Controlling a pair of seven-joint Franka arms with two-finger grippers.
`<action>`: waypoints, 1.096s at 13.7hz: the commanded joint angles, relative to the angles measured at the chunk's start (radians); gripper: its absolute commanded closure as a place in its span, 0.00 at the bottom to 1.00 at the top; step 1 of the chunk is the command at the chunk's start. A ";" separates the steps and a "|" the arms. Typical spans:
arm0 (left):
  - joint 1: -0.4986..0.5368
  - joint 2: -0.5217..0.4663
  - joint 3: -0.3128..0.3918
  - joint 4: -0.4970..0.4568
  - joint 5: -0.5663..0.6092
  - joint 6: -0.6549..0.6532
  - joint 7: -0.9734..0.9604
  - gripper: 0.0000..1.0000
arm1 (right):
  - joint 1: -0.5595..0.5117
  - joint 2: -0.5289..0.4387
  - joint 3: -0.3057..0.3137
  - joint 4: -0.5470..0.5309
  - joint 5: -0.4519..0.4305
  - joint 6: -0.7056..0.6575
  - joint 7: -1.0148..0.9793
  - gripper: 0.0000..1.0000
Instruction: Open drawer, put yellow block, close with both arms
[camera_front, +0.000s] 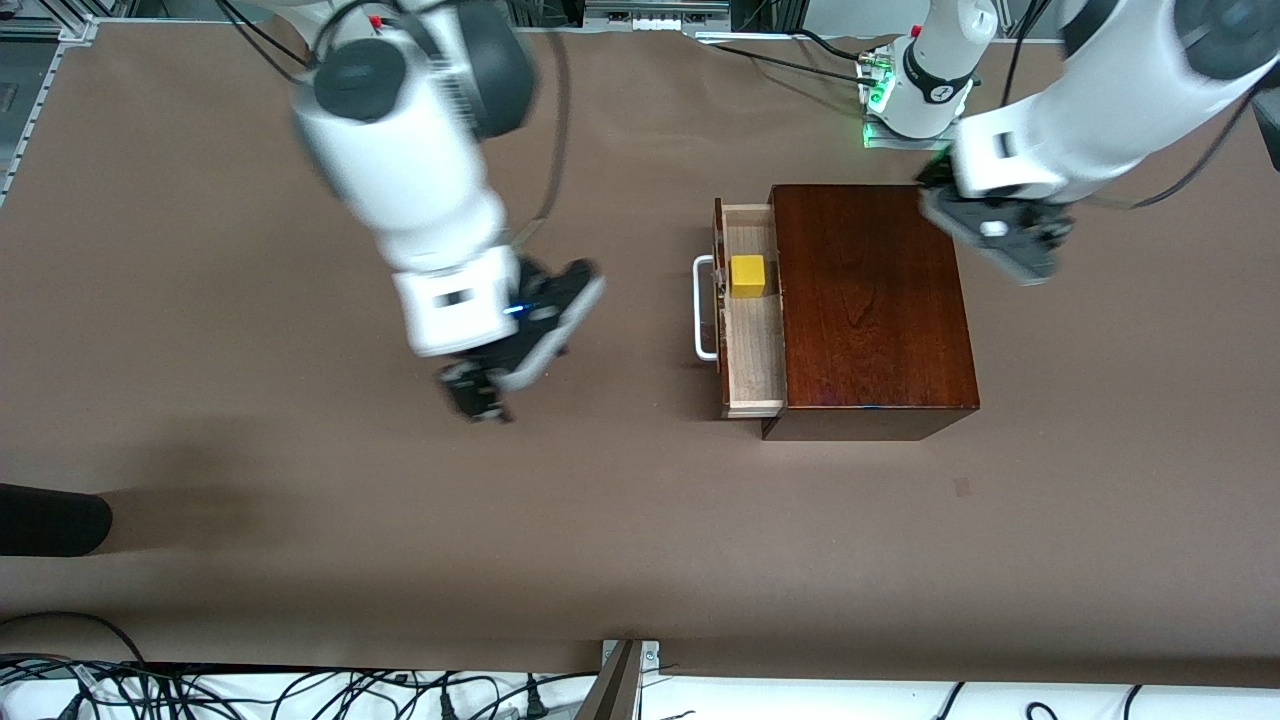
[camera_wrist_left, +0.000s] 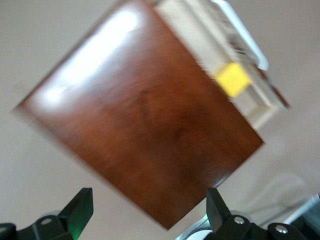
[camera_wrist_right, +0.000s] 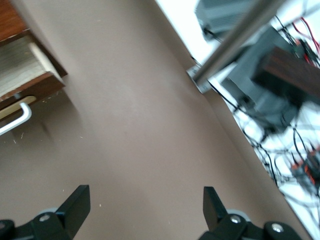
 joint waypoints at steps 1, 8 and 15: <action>-0.002 0.189 -0.079 0.096 -0.099 0.036 0.232 0.00 | -0.150 -0.060 0.009 -0.029 0.129 -0.107 0.033 0.00; -0.232 0.404 -0.176 0.133 0.045 0.536 0.369 0.00 | -0.284 -0.411 -0.078 -0.464 0.142 -0.167 0.221 0.00; -0.359 0.524 -0.150 0.099 0.316 0.504 0.262 0.00 | -0.284 -0.517 -0.161 -0.763 0.114 -0.021 0.301 0.00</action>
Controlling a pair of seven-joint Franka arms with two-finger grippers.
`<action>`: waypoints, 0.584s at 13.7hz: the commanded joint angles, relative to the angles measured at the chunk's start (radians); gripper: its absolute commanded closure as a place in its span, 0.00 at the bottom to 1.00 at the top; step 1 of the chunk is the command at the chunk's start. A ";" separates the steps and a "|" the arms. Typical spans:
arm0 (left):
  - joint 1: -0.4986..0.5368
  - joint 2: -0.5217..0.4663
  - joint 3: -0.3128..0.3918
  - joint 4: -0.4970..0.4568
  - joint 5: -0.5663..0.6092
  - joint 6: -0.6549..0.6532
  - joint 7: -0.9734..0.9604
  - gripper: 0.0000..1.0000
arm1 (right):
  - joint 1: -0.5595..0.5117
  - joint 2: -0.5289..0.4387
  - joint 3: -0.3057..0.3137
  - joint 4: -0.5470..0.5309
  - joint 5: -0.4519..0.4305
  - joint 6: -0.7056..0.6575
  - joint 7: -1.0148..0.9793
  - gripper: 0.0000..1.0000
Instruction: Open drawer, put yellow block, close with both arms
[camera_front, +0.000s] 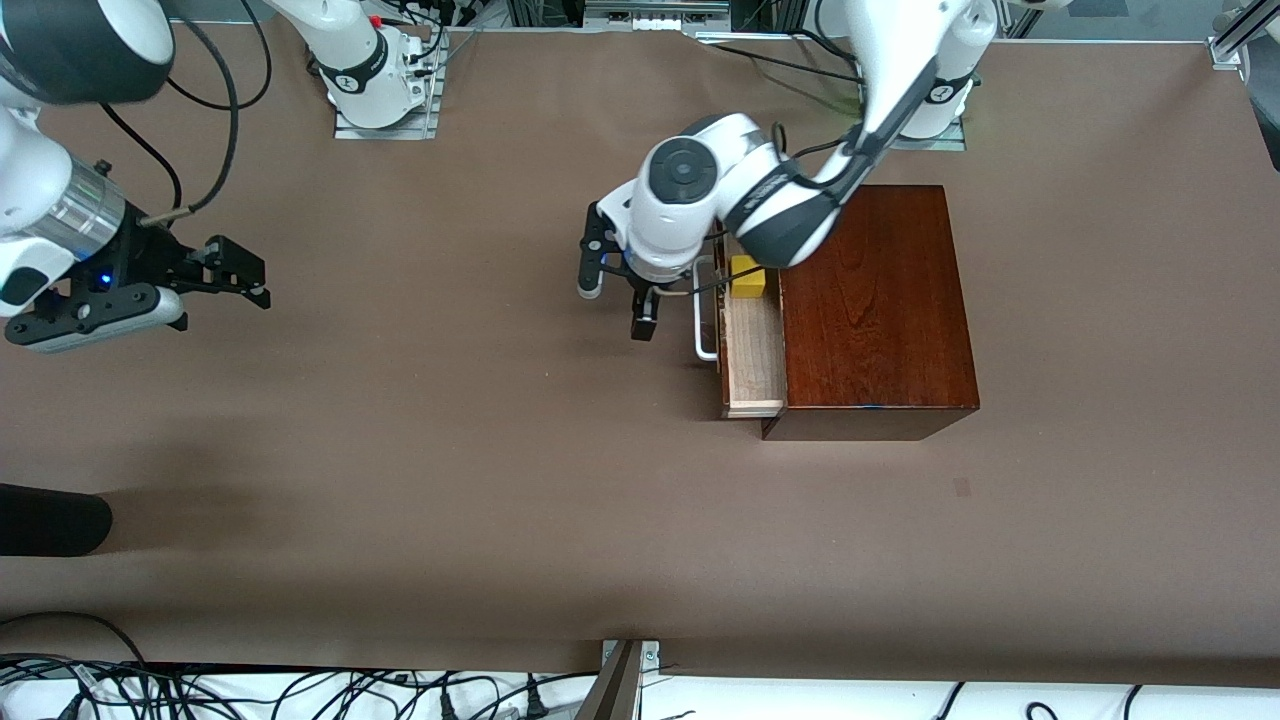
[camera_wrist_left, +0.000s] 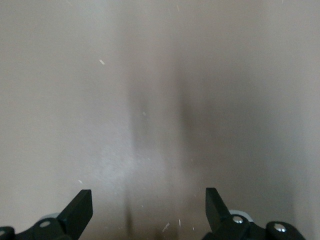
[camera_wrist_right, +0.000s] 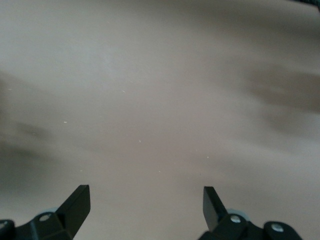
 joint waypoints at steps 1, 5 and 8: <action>0.001 -0.017 0.031 0.009 0.086 -0.182 0.000 0.00 | 0.002 -0.037 -0.006 -0.068 -0.015 0.037 0.043 0.00; 0.011 -0.031 0.046 0.012 0.218 -0.365 -0.003 0.00 | 0.002 -0.034 -0.006 -0.062 -0.028 0.045 0.063 0.00; 0.011 -0.031 0.068 0.014 0.218 -0.385 -0.005 0.00 | 0.002 -0.034 -0.006 -0.054 -0.042 0.043 0.061 0.00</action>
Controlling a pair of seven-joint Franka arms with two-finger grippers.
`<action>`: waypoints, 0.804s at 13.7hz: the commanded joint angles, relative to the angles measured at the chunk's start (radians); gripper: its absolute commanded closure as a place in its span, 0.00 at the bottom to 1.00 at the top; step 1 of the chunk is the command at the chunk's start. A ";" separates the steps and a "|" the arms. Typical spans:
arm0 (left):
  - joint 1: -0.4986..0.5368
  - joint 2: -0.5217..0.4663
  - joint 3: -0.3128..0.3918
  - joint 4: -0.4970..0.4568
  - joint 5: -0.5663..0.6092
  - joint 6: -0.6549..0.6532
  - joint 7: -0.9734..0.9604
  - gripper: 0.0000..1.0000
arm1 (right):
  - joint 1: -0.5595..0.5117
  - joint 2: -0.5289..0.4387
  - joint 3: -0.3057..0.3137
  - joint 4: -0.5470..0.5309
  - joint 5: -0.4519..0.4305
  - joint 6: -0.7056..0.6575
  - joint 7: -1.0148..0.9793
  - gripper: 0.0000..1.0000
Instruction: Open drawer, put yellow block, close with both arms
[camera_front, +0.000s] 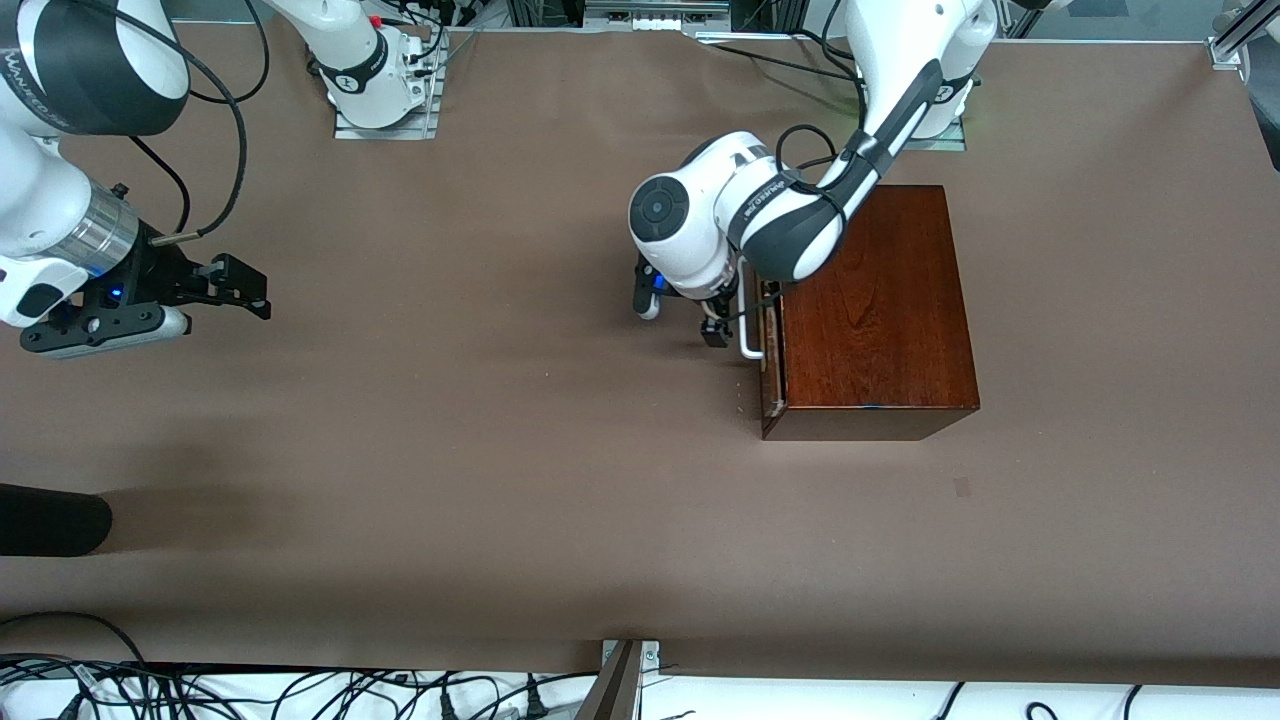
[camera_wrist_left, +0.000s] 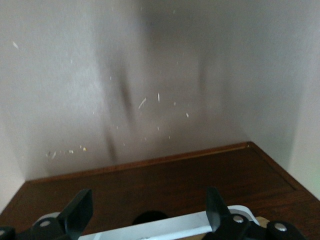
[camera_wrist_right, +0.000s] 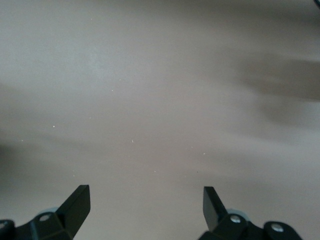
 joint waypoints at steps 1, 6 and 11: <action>-0.002 -0.023 0.014 -0.002 0.033 -0.030 0.001 0.00 | 0.001 -0.025 0.004 -0.012 -0.036 0.008 0.017 0.00; 0.001 -0.032 0.026 0.004 0.033 -0.047 0.001 0.00 | 0.011 -0.011 0.009 0.029 -0.083 -0.012 0.014 0.00; -0.005 -0.051 0.016 0.045 0.001 -0.045 -0.089 0.00 | 0.000 -0.006 0.003 0.037 -0.072 -0.039 0.014 0.00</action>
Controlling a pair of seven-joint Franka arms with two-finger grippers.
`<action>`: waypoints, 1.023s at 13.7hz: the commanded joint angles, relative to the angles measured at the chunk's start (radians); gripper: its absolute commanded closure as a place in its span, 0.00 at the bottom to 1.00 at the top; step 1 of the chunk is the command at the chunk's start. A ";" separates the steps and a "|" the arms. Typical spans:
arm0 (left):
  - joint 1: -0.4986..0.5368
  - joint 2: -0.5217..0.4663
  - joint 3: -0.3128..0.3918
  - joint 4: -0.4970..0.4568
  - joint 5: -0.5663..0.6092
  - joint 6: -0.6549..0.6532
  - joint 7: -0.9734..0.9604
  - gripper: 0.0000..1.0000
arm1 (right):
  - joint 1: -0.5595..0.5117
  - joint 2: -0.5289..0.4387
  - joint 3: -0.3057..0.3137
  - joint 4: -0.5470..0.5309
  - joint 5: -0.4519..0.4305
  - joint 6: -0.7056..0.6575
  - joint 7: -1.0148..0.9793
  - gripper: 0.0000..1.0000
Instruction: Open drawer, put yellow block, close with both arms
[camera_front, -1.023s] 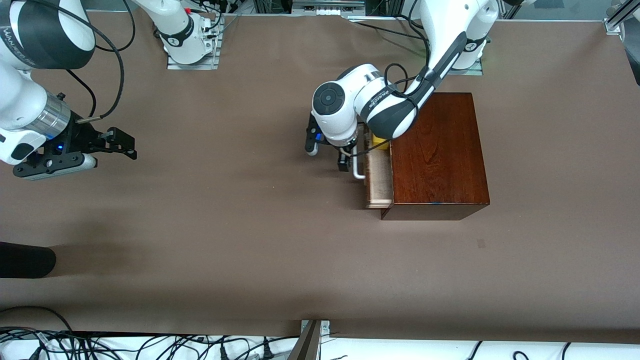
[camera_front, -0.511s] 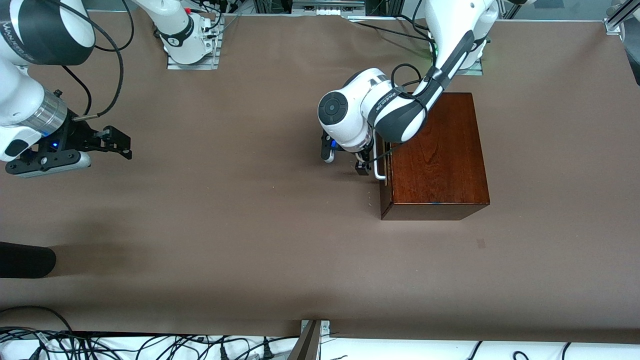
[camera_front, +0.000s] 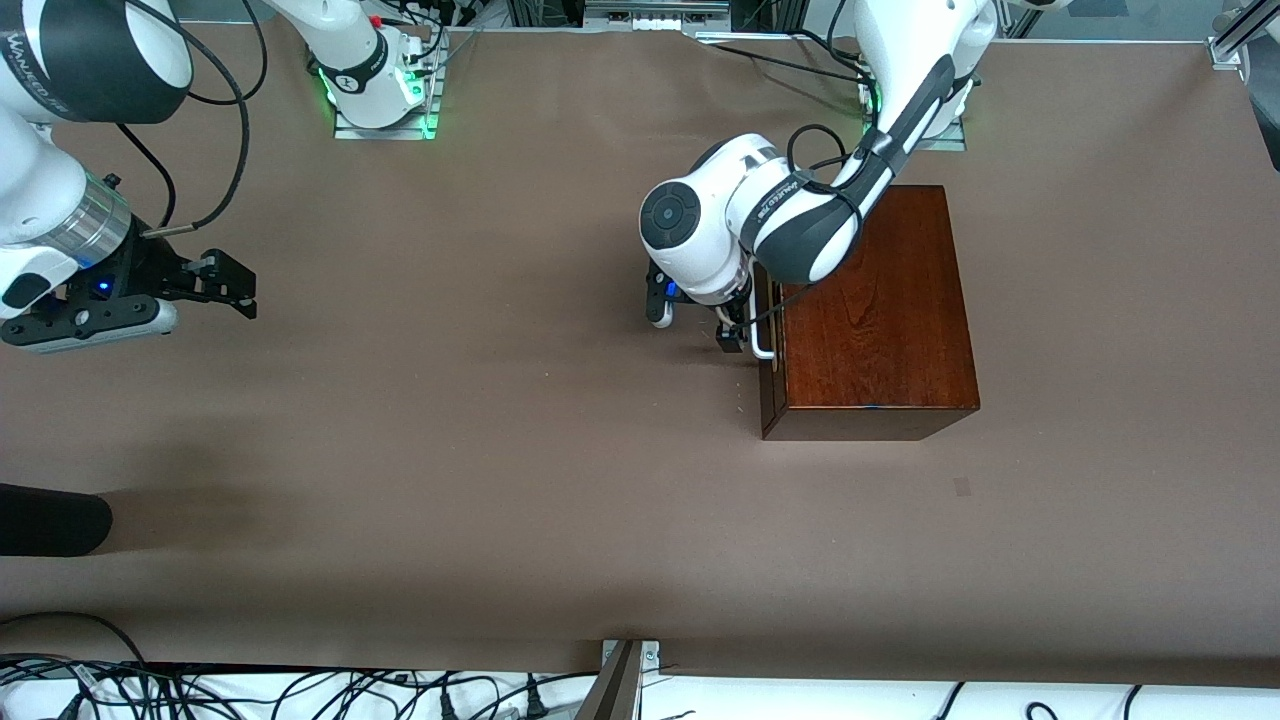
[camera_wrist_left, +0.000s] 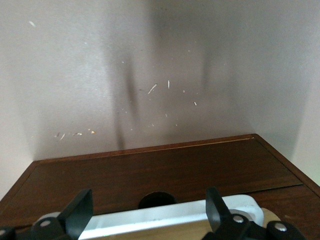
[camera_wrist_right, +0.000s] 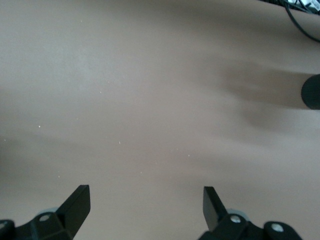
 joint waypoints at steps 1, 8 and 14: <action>-0.007 -0.053 -0.014 0.059 -0.056 -0.031 -0.111 0.00 | -0.006 -0.006 0.002 0.011 -0.004 -0.024 0.013 0.00; 0.229 -0.319 -0.011 0.103 -0.182 -0.174 -0.438 0.00 | -0.001 -0.005 0.010 0.011 -0.001 -0.031 0.018 0.00; 0.431 -0.425 0.050 0.143 -0.204 -0.287 -0.663 0.00 | -0.001 -0.005 0.010 0.011 -0.001 -0.038 0.015 0.00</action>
